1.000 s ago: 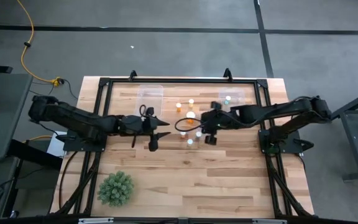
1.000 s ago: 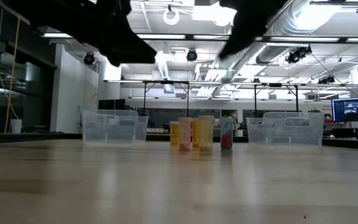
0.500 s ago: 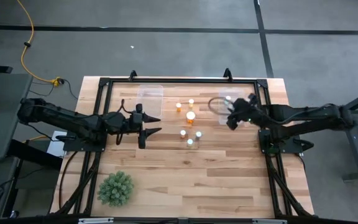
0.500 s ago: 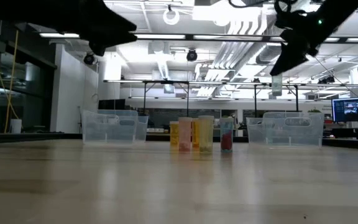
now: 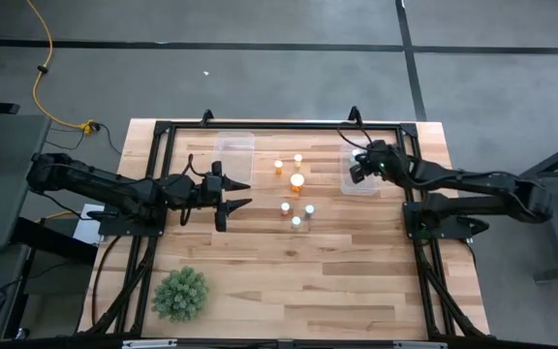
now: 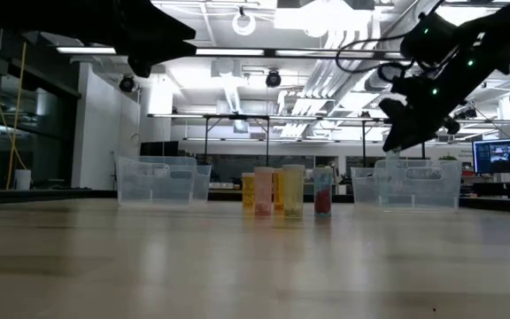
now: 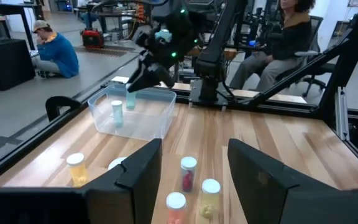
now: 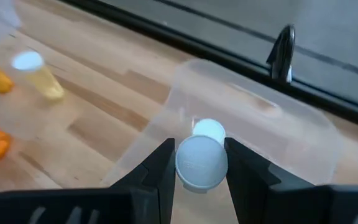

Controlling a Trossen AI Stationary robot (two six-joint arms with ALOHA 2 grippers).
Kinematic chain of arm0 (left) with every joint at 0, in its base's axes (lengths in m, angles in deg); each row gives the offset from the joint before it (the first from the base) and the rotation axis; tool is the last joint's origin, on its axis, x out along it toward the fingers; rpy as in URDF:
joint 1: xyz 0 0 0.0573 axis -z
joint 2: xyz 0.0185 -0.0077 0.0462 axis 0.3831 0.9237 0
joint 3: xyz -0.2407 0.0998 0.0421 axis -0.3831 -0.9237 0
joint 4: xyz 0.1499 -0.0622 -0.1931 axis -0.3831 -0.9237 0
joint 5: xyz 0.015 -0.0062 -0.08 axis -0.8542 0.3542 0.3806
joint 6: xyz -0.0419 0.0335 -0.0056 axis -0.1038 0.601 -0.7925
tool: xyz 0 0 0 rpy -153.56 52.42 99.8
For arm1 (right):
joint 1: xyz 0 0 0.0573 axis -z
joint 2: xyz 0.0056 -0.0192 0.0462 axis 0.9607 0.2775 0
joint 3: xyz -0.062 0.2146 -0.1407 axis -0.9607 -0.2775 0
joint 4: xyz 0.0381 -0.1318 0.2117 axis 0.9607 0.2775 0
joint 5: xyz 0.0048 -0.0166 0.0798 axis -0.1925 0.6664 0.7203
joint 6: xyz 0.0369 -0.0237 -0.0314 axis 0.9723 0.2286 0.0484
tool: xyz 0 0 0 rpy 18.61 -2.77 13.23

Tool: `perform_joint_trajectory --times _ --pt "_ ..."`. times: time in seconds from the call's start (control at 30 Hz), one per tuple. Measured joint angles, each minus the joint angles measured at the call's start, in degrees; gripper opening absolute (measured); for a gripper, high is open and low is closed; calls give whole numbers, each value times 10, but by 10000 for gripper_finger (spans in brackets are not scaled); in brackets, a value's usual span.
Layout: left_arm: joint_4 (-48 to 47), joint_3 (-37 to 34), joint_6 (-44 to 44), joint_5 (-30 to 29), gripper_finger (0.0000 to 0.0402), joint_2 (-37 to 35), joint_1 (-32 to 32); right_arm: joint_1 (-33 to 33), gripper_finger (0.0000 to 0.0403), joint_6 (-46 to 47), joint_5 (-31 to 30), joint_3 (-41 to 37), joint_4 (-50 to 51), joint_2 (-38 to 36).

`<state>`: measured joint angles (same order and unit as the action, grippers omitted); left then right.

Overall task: Pick and place medicine bottles into bin by pill shape (circle, oval)
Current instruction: Put the green tablet bottle into the right transparent bin

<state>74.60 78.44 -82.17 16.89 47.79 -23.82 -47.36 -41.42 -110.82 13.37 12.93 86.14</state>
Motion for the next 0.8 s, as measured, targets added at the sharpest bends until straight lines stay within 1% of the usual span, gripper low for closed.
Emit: perform_joint_trajectory --times 0.1,0.23,0.37,0.57,0.8 --pt "0 0 0 0 172 0 0 8 103 0 14 0 -9 30" --pt "0 0 0 0 172 0 0 9 103 15 18 0 -15 70" --pt "0 0 0 0 172 0 0 9 103 17 19 0 -41 100" --pt "0 0 0 0 172 0 0 8 103 16 15 0 -78 123" --pt "-3 0 0 0 172 0 0 9 103 15 13 0 -74 133"
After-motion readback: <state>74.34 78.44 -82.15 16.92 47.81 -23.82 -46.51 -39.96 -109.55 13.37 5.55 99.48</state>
